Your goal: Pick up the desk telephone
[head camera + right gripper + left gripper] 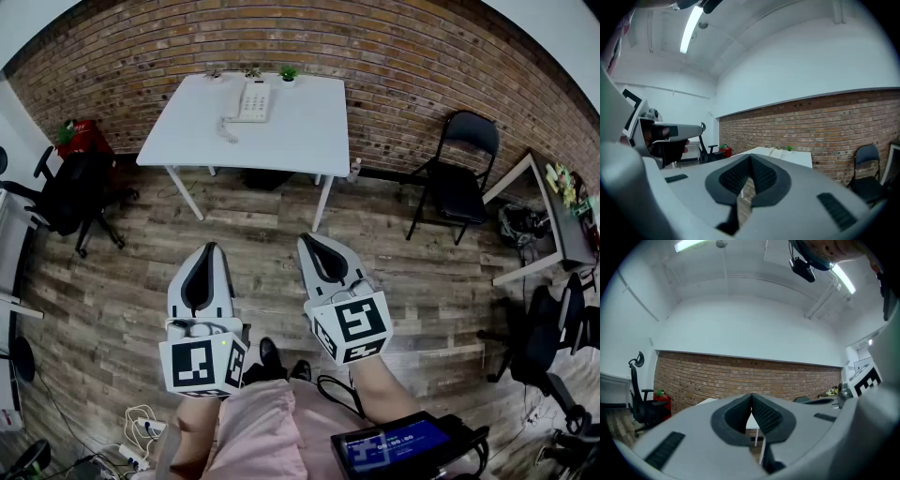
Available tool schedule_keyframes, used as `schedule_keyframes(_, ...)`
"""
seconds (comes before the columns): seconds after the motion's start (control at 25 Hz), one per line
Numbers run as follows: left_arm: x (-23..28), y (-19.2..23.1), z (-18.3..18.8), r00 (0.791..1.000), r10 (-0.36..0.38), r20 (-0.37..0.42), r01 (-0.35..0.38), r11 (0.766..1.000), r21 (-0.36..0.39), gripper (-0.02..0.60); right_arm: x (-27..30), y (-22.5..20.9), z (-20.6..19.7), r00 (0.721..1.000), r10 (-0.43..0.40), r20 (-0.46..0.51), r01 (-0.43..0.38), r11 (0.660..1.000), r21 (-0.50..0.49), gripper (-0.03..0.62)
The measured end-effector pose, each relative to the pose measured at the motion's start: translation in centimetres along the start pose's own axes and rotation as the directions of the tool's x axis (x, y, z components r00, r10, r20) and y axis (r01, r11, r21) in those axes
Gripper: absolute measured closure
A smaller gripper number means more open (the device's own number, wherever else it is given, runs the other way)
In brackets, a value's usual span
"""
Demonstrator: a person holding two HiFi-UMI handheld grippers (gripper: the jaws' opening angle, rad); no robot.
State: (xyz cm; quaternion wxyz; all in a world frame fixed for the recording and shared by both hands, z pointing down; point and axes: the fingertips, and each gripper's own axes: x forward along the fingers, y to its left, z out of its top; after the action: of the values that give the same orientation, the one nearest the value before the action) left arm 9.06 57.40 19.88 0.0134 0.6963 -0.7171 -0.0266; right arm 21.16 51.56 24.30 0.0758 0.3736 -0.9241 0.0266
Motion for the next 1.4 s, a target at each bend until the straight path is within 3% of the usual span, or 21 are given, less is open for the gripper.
schedule_keyframes(0.32,-0.5,-1.2,-0.3,1.000,0.009,-0.010,-0.008,1.000,0.013,0.569,-0.8,-0.2,-0.3,1.000,0.017,-0.005,-0.017,1.000,0.002,0.595)
schedule_keyframes(0.52,-1.0,-1.5,0.0,0.998,0.059,0.013,-0.059,0.998,-0.015,0.566,-1.8,-1.2,-0.1,1.000,-0.004,0.015,0.004,1.000,0.018,0.594)
schedule_keyframes(0.56,-0.9,-1.7,0.0,0.998,0.053,0.017,-0.052,0.998,-0.034,0.484,-1.9,-1.6,0.0,1.000,-0.012,0.019,0.012,1.000,0.025,0.591)
schedule_keyframes(0.6,-0.9,-1.9,0.1,0.999,0.038,0.019,-0.037,0.997,-0.060,0.333,-1.9,-1.9,0.1,1.000,-0.010,0.018,0.009,0.999,0.032,0.536)
schedule_keyframes(0.64,-0.8,-2.0,0.1,0.999,0.027,0.023,-0.025,0.996,-0.085,0.275,-1.9,-2.0,0.1,1.000,-0.003,0.016,0.003,0.999,0.037,0.364)
schedule_keyframes(0.68,-0.8,-2.0,0.2,0.999,0.024,0.028,-0.021,0.995,-0.099,0.267,-2.0,-2.3,0.2,1.000,-0.002,0.017,0.002,0.999,0.038,0.324)
schedule_keyframes(1.04,1.7,-1.4,-0.4,0.999,0.045,0.025,-0.043,0.998,-0.053,0.261,0.2,-4.9,-0.6,0.999,-0.031,-0.013,0.031,0.999,0.009,0.352)
schedule_keyframes(1.4,9.9,5.9,-4.8,0.998,0.037,-0.055,-0.042,0.996,-0.079,0.247,11.0,-6.4,-2.8,0.996,-0.042,-0.078,0.043,0.999,0.016,0.355)
